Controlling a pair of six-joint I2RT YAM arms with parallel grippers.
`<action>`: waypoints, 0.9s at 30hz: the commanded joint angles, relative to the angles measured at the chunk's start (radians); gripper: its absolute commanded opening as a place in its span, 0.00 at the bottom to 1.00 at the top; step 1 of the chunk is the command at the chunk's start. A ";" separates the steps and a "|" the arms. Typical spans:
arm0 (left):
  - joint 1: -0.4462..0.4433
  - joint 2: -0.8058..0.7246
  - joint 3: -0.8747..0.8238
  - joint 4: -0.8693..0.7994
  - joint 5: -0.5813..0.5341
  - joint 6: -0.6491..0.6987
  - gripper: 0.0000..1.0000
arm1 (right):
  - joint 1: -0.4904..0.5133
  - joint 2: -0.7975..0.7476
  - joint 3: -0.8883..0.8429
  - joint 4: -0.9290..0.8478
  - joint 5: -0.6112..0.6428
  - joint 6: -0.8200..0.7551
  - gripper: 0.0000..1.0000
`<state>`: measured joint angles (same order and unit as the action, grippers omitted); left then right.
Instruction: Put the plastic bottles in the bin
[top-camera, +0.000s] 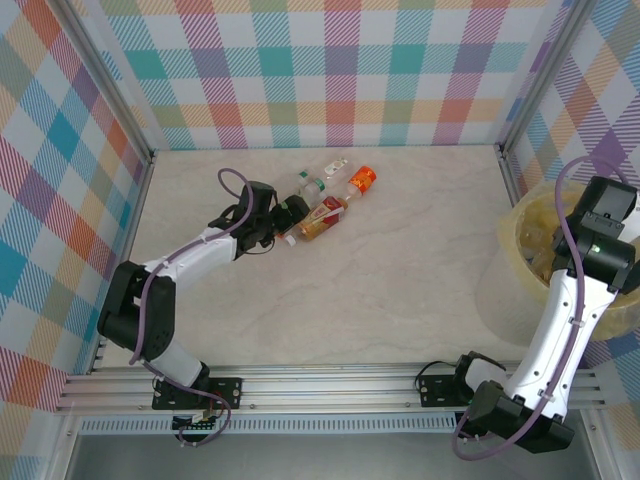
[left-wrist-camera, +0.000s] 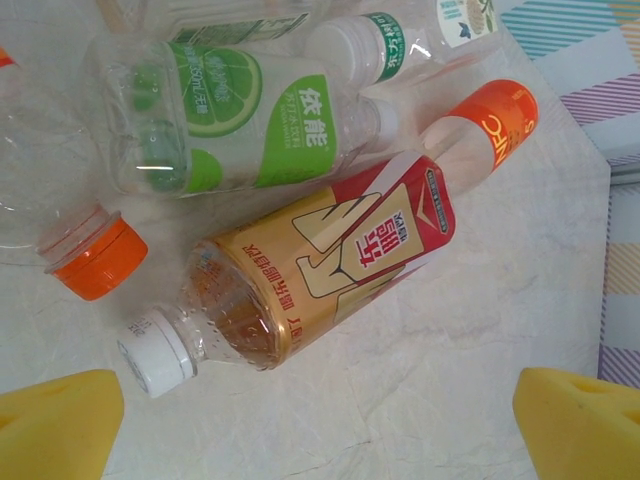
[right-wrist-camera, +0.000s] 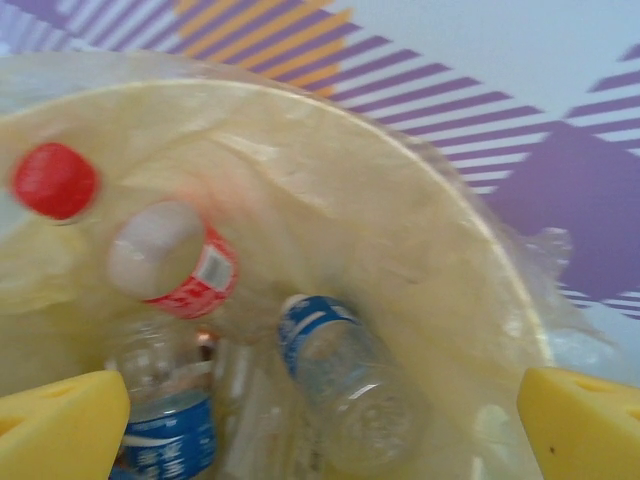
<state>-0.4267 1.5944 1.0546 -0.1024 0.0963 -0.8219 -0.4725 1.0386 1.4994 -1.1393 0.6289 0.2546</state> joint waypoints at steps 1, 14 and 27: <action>0.005 0.018 0.016 0.013 0.010 0.007 1.00 | 0.015 -0.037 0.029 0.051 -0.199 0.034 1.00; 0.005 0.017 0.009 -0.002 -0.017 0.003 1.00 | 0.100 -0.121 -0.086 0.334 -0.789 0.161 1.00; 0.006 -0.006 -0.020 -0.010 -0.054 -0.012 1.00 | 0.474 -0.093 -0.170 0.583 -0.853 0.206 1.00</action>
<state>-0.4267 1.6100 1.0512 -0.1024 0.0689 -0.8234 -0.0643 0.9184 1.3312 -0.6422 -0.2142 0.4603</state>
